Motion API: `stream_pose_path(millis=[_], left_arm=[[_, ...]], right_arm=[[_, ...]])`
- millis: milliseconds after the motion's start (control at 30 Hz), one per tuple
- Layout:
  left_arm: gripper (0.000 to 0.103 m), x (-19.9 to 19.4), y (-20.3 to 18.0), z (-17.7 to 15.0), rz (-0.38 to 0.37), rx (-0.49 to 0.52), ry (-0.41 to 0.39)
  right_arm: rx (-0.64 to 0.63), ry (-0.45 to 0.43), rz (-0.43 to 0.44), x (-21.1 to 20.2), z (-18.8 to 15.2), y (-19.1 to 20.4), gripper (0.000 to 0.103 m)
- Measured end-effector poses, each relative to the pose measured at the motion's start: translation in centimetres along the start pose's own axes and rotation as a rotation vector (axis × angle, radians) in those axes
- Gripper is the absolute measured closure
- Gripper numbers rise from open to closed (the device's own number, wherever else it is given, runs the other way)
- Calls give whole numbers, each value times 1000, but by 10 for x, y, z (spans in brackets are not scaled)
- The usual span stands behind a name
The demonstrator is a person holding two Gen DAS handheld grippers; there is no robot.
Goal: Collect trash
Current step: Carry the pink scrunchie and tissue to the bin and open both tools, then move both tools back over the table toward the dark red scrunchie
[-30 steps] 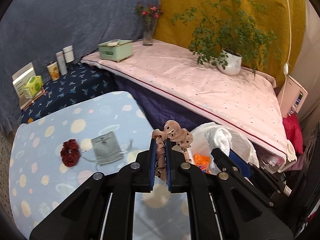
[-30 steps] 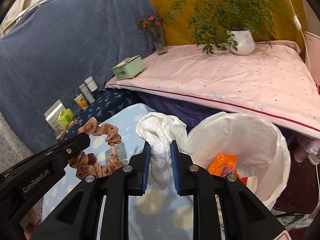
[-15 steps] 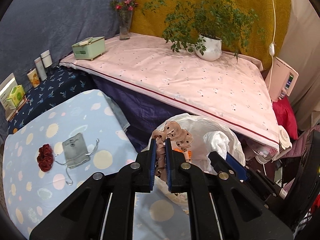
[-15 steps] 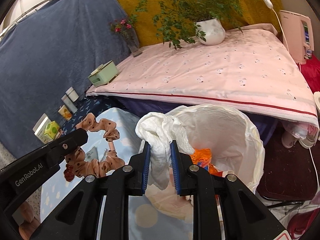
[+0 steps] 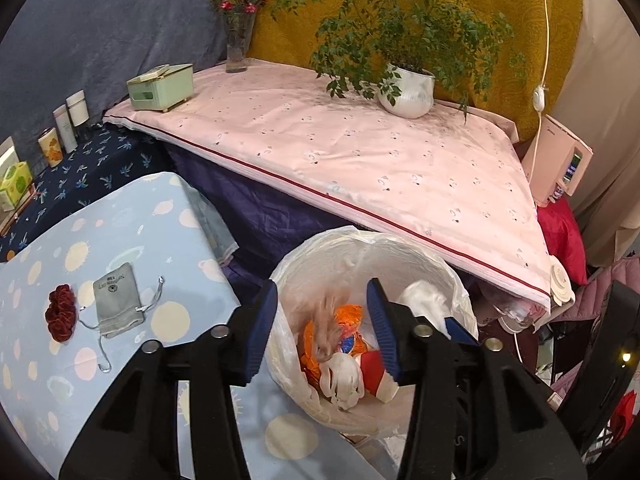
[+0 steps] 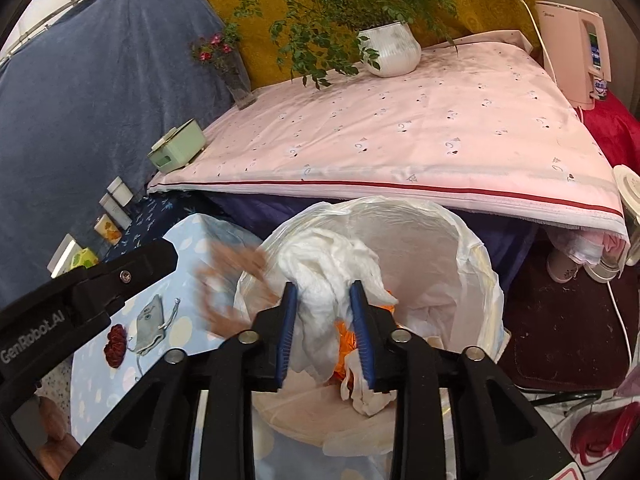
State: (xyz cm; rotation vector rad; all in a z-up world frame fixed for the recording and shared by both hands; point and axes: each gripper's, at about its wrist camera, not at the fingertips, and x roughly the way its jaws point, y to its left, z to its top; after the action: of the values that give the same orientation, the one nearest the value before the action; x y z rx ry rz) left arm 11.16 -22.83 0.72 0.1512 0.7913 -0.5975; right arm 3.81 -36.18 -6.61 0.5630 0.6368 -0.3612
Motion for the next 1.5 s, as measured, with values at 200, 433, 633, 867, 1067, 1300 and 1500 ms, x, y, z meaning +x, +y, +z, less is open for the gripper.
stream_pose_path(millis=[200, 433, 633, 867, 1067, 1300, 1500], left_arm=[[58, 4, 10, -1, 14, -17, 18], [58, 0, 25, -3, 30, -37, 19], [58, -3, 40, -6, 42, -68, 19], [58, -7, 55, -10, 54, -94, 16], [58, -11, 72, -14, 69, -123, 17], [55, -13, 99, -22, 103, -167, 26], [55, -15, 129, -28, 133, -220, 35]], right_arm=[[-3, 4, -4, 3, 0, 3, 72], [-33, 13, 2, 6, -2, 18, 72], [-61, 19, 9, 6, -5, 31, 71], [-92, 25, 16, 6, -9, 45, 69], [-121, 37, 25, 8, -14, 61, 69], [-161, 52, 44, 13, -22, 85, 69], [-204, 73, 62, 20, -32, 109, 69]])
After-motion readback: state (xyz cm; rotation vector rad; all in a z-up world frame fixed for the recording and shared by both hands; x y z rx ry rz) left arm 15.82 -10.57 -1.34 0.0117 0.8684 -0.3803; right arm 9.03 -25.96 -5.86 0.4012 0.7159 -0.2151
